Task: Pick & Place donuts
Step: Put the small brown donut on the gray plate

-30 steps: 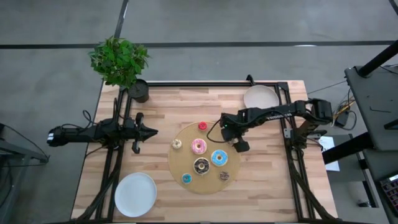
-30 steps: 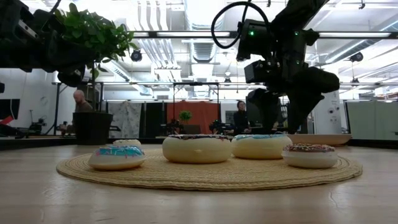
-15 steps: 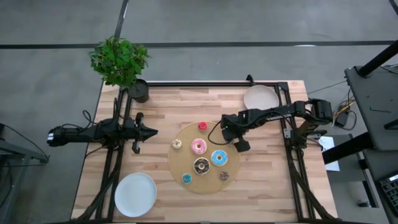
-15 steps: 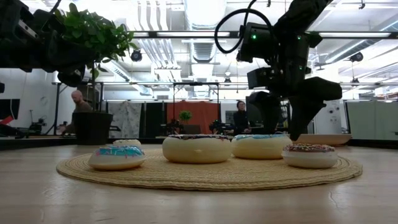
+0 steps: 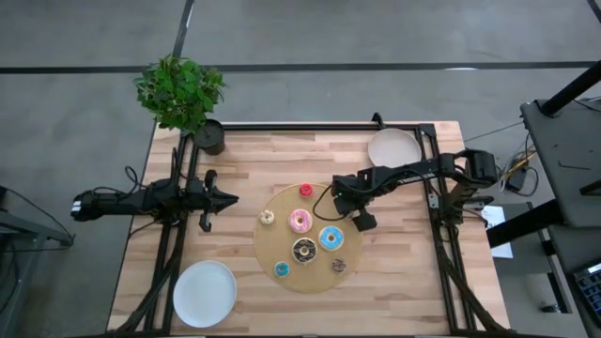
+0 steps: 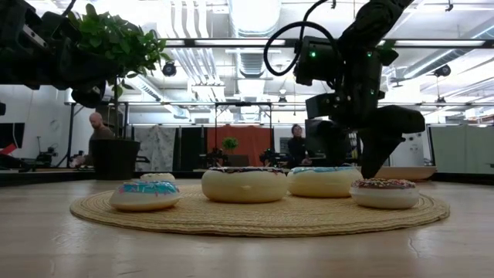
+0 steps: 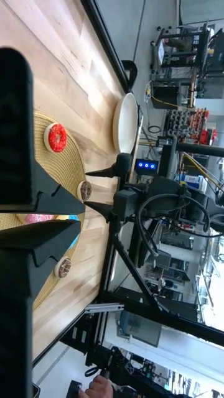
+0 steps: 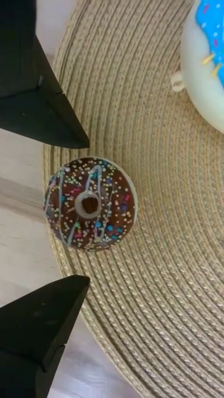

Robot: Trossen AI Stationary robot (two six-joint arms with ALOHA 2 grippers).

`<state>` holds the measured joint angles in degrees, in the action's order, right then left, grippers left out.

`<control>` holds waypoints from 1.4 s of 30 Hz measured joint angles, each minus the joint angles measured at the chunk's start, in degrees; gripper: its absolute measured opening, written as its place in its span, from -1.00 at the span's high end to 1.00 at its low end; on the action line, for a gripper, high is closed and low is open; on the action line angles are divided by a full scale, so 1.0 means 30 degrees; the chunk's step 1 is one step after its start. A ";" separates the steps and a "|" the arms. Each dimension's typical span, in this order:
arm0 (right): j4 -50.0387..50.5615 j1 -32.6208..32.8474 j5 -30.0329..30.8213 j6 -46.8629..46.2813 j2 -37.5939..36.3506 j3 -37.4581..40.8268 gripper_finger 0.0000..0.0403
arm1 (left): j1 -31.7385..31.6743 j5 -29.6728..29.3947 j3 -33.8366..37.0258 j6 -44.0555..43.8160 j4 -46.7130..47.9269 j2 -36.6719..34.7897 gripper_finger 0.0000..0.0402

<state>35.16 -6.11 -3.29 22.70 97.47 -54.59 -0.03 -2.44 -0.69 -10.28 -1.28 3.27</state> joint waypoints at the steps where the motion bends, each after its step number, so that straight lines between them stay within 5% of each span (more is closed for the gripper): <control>1: 0.0007 0.0000 0.0000 -0.0012 0.0021 0.0000 -0.70 | 0.0001 0.0000 0.0000 0.0000 0.0000 0.0000 1.00; 42: -0.0364 -0.0005 -0.0765 -0.0067 0.0044 0.0095 -0.61 | 0.0003 0.0007 0.0000 -0.0003 0.0000 0.0000 1.00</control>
<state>34.06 -6.13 -5.58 22.50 97.60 -54.30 -0.02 -2.42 -0.69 -10.29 -1.28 3.27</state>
